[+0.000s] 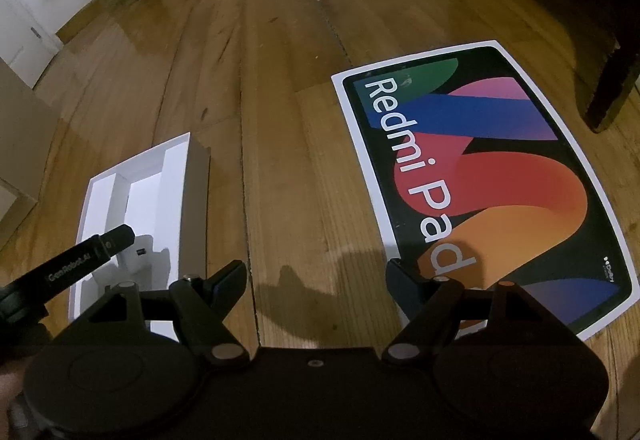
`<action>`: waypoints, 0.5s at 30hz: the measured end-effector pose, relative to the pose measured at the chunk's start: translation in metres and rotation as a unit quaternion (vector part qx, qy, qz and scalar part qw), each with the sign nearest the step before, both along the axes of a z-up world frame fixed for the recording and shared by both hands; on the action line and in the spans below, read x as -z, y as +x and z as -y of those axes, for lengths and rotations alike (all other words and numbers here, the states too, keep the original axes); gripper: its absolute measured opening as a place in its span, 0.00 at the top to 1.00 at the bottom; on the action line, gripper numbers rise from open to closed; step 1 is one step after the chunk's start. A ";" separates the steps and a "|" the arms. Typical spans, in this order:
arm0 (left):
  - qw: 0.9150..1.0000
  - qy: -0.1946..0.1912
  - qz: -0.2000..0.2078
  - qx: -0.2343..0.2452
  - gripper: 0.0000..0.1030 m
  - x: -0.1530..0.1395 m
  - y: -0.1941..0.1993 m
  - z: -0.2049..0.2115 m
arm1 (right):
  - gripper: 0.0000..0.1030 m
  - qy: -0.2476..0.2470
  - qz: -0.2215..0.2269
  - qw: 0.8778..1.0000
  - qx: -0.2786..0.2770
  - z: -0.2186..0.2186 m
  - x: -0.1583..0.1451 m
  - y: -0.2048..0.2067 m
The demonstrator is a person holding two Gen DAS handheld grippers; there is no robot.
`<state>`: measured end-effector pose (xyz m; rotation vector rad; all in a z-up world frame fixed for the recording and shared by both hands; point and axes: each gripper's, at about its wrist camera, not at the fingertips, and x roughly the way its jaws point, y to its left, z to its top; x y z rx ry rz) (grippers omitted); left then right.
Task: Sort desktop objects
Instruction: 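Lower the charger into the tray and open the left gripper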
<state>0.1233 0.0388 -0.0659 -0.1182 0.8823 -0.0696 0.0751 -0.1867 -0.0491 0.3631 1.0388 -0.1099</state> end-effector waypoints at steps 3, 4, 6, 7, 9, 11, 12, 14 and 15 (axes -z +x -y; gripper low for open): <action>0.999 0.003 -0.043 -0.011 0.48 0.000 -0.010 -0.001 | 0.21 0.000 0.000 1.000 0.000 -0.001 -0.001 0.000; 0.999 0.003 -0.051 -0.017 0.48 0.000 -0.014 -0.002 | 0.21 0.001 0.001 1.000 0.000 -0.001 -0.001 0.001; 0.998 0.009 -0.054 -0.027 0.48 0.000 -0.021 -0.004 | 0.21 0.000 0.001 1.000 0.000 -0.002 -0.001 0.001; 0.998 0.012 -0.056 -0.029 0.48 -0.001 -0.021 -0.005 | 0.21 -0.001 0.000 1.000 -0.001 -0.002 -0.001 0.001; 0.998 0.016 -0.054 -0.037 0.48 -0.006 -0.020 -0.006 | 0.21 -0.002 0.000 1.000 -0.003 -0.004 -0.001 0.001; 0.997 0.019 -0.053 -0.044 0.46 -0.011 -0.019 -0.007 | 0.21 -0.002 -0.001 1.000 -0.006 -0.005 -0.001 0.001; 0.997 0.018 -0.056 -0.043 0.44 -0.015 -0.019 -0.006 | 0.21 -0.002 -0.001 1.000 -0.008 -0.006 -0.002 0.002; 0.997 0.008 -0.059 -0.043 0.40 -0.022 -0.018 -0.004 | 0.21 -0.003 -0.001 1.000 -0.012 -0.008 -0.003 0.003; 0.997 -0.001 -0.057 -0.044 0.35 -0.026 -0.018 -0.003 | 0.21 -0.004 -0.002 1.000 -0.013 -0.009 -0.003 0.003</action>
